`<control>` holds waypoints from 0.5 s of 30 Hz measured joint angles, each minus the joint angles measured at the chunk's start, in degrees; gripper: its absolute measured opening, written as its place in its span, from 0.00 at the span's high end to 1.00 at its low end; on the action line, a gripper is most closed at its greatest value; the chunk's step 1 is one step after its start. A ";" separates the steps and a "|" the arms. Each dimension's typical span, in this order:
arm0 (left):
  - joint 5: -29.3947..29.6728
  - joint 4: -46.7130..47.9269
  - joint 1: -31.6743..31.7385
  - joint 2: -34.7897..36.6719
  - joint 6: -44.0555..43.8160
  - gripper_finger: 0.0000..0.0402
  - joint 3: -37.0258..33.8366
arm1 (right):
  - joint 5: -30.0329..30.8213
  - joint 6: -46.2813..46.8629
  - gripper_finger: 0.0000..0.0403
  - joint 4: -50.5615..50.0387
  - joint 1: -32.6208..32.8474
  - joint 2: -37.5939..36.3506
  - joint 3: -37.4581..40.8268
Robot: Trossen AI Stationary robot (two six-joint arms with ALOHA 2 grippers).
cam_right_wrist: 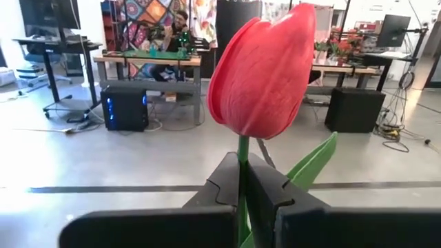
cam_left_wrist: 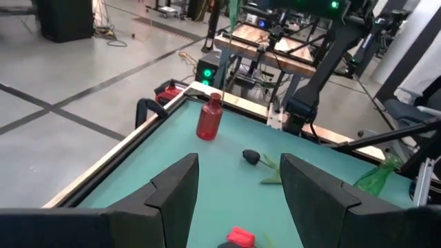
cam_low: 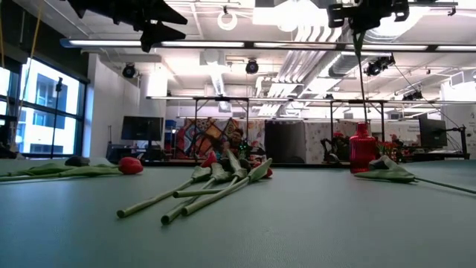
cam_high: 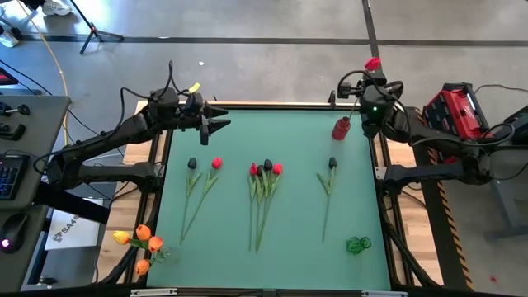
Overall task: Sort flowers into vase by color
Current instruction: Put the red tulip into the red vase
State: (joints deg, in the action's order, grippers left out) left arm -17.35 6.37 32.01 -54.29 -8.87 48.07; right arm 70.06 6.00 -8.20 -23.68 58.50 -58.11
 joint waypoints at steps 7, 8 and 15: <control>-0.06 -0.30 0.26 0.00 0.00 0.53 0.00 | -0.06 -10.97 1.00 12.99 0.00 -0.14 0.00; -0.06 -0.28 0.26 0.00 -0.02 0.53 0.00 | -0.13 -13.06 1.00 15.16 0.00 -0.15 0.00; -0.45 -0.26 0.26 -0.01 -0.52 0.53 0.00 | -1.51 -9.50 1.00 10.05 -1.94 -0.08 -0.02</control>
State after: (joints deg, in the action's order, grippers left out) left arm -17.80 6.11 32.27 -54.30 -9.39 48.07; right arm 68.55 -3.50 1.85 -25.63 58.42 -58.13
